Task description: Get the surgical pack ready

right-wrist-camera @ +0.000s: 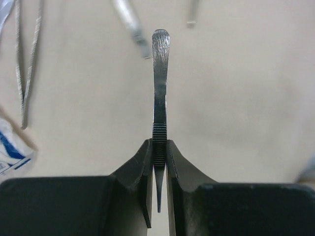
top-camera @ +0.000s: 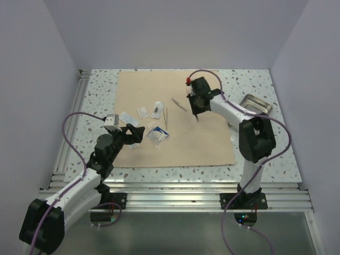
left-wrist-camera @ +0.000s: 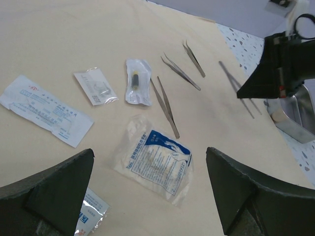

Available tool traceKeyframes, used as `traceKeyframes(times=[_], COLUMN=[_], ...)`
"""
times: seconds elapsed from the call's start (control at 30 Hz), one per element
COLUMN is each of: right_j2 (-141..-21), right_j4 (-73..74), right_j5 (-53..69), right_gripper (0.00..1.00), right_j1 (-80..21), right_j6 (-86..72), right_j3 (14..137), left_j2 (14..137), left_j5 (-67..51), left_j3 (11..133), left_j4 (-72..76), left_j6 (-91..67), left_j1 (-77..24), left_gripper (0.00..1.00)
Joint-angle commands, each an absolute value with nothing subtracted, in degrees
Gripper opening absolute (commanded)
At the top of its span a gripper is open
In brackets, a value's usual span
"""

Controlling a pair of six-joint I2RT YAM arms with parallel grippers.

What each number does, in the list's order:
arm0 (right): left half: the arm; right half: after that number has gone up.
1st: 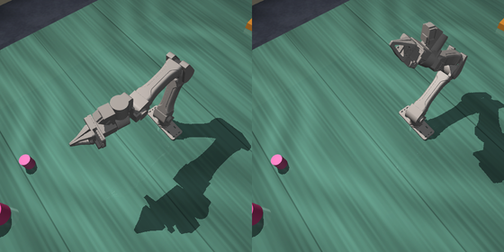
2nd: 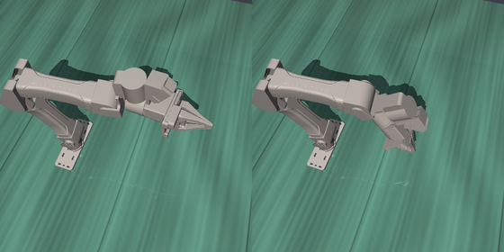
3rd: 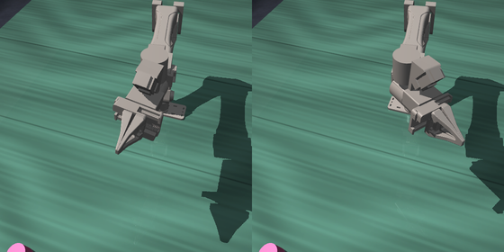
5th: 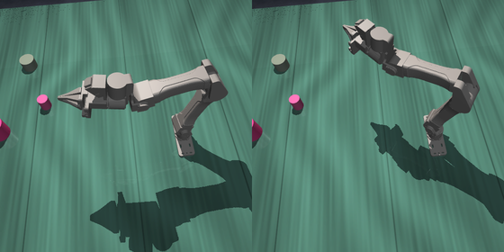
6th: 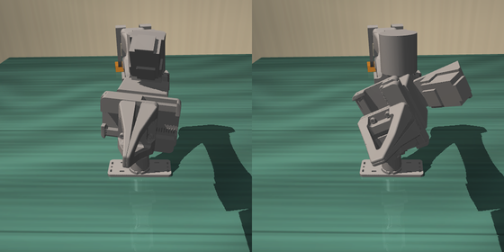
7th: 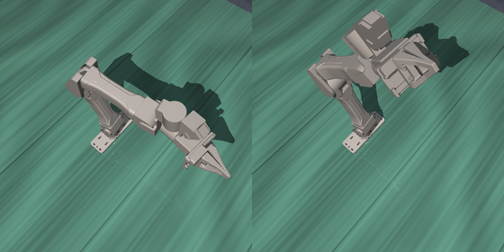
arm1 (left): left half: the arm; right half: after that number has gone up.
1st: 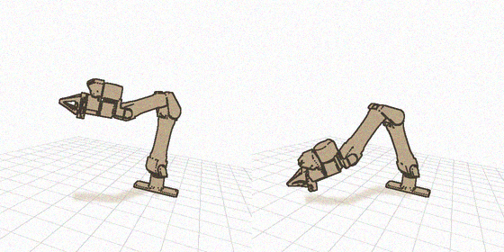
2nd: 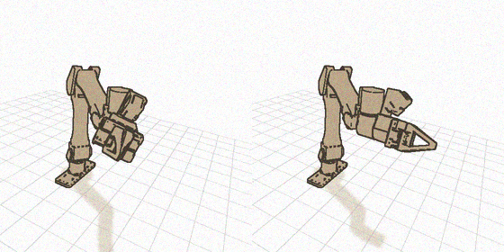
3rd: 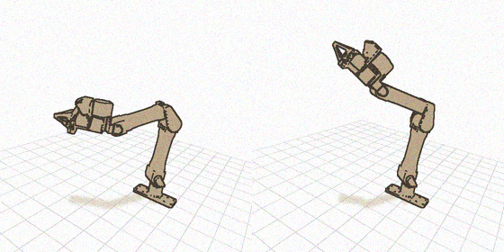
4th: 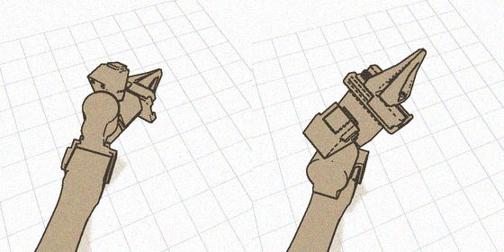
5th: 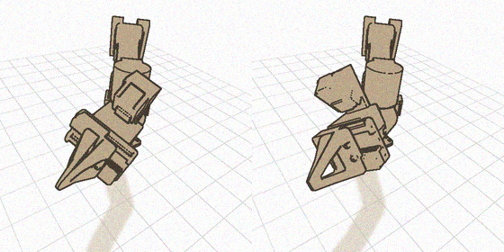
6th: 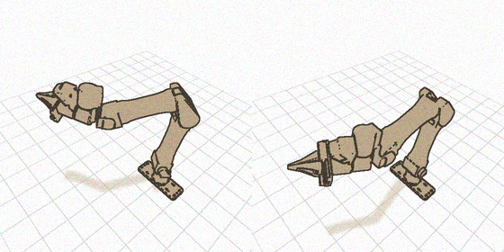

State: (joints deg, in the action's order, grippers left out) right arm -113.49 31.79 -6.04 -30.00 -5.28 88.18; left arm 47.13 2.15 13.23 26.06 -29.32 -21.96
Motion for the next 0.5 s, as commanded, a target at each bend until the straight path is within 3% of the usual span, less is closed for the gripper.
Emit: traceKeyframes(times=[0.0, 0.27, 0.47], right_j2=[-103.99, -98.44, -102.56], right_j4=[28.22, 26.28, 26.28], right_j5=[-6.24, -7.46, -10.81], right_gripper=[0.02, 0.0, 0.0], right_j1=[-19.64, 2.78, 7.9], right_j6=[-11.33, -22.76, -26.45], right_j3=[84.82, 75.85, 74.62], left_j2=[46.93, 46.85, 47.11], left_j5=[2.28, 1.67, 1.58], left_j3=[13.97, 13.97, 13.97], left_j4=[28.3, 28.39, 28.56], left_j6=[-28.3, -28.65, -28.74], left_j1=[-22.32, -22.32, -22.32], left_gripper=[1.0, 1.0, 1.0])
